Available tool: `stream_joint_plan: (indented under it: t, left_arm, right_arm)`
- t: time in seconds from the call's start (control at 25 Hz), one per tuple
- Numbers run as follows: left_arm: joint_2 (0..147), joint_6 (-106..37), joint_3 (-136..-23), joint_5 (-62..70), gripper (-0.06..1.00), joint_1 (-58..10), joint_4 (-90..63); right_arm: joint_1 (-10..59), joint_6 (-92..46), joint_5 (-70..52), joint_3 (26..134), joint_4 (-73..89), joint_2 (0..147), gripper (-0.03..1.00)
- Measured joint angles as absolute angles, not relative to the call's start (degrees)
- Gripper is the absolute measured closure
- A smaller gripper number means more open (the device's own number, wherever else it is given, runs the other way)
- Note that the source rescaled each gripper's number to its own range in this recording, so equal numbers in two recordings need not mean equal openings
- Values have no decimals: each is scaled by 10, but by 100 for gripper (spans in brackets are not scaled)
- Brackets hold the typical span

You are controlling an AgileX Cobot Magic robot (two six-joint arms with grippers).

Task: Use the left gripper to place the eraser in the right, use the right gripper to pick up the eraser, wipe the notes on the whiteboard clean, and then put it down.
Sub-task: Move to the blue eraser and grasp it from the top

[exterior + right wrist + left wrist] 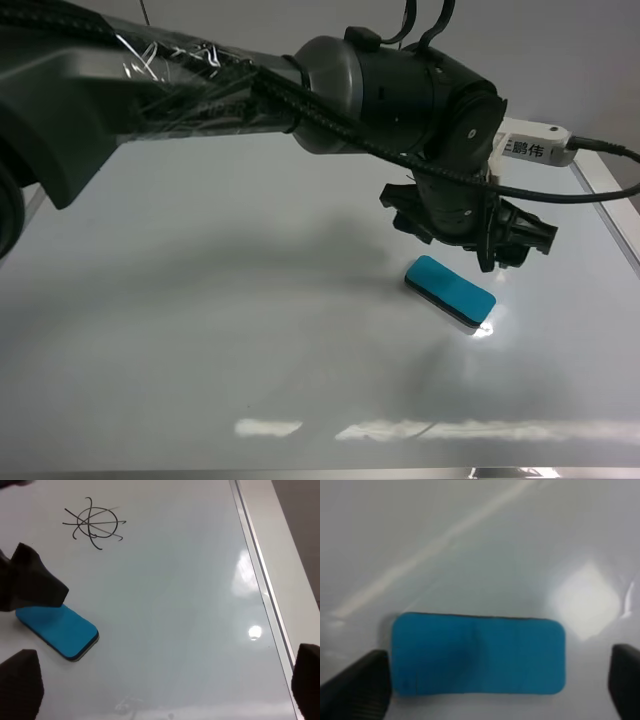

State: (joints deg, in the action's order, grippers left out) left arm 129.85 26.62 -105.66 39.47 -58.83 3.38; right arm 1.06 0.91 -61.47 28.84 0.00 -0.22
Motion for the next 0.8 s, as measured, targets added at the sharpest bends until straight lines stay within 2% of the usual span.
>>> stream_joint_plan:
  t: [0.04, 0.16, 0.4, 0.8]
  left_arm:
    - [1299, 249, -1057, 407, 0, -588, 45]
    - [1299, 216, -1057, 445, -3, -587, 66]
    - [1290, 186, -1057, 542, -5, -573, 139]
    - [1155, 153, -1057, 567, -5, -456, 157]
  right_arm:
    - [11, 9, -615, 288, 0, -2, -3]
    - [11, 9, -615, 288, 0, -2, -3]
    - [11, 9, -615, 288, 0, -2, -3]
    - [11, 9, -615, 288, 0, -2, -3]
